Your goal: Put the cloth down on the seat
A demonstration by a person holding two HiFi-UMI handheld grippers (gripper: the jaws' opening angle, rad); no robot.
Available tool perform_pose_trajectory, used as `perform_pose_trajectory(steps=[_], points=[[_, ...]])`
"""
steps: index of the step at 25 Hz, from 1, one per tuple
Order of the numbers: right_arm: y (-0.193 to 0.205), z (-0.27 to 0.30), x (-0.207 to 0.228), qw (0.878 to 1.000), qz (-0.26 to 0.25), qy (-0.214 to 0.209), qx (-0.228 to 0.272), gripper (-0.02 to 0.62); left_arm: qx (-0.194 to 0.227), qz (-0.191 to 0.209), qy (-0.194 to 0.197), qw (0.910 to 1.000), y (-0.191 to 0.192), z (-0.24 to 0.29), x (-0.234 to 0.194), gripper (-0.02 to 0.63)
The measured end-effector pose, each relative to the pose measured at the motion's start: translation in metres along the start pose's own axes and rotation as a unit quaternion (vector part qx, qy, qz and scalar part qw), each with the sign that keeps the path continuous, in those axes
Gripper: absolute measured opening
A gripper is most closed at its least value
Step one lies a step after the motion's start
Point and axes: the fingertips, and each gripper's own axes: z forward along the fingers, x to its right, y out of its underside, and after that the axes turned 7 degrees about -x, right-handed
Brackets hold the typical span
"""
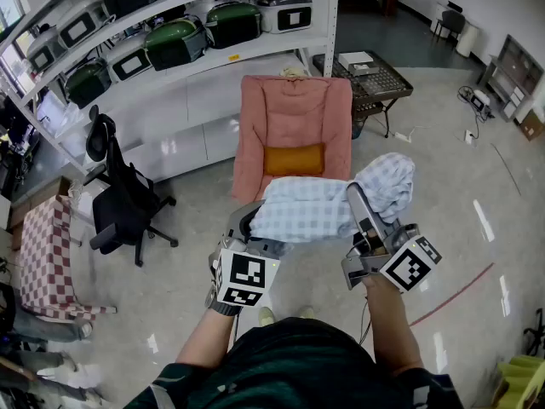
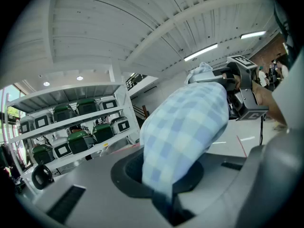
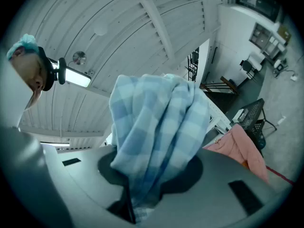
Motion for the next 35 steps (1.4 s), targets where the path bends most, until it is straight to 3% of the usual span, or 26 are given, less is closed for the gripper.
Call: perform_pose_trajectory(steps=[23,35], points=[[0.007,-0.004,0.027,1.000,0.002,0.014,-0.004,0.130,-0.030,0.005,0.012,0.9995,0.015,0.024,0.015,0.045],[0.025,-0.009,0.081,0.998,0.032,0.034,-0.036,0.132,-0.099,0.025,0.031,0.9943,0.043,0.065,0.044,0.046]])
